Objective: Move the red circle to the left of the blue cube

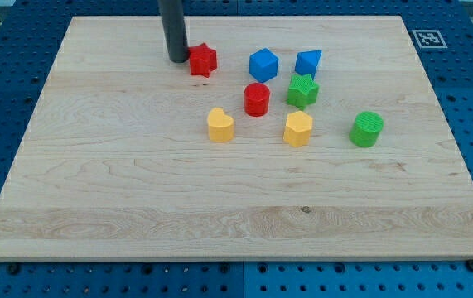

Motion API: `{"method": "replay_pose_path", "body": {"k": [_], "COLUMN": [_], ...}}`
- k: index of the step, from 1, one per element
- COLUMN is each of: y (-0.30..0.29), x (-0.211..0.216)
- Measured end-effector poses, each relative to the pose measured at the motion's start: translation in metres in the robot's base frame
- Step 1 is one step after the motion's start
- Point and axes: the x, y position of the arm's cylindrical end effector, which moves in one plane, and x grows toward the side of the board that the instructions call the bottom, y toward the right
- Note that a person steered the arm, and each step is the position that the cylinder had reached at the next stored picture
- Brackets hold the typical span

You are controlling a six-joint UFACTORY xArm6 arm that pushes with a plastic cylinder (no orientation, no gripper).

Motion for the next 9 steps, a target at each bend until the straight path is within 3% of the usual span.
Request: {"method": "replay_pose_path", "body": {"k": [2, 9], "y": [0.024, 0.015], "x": [0.0, 0.022]}}
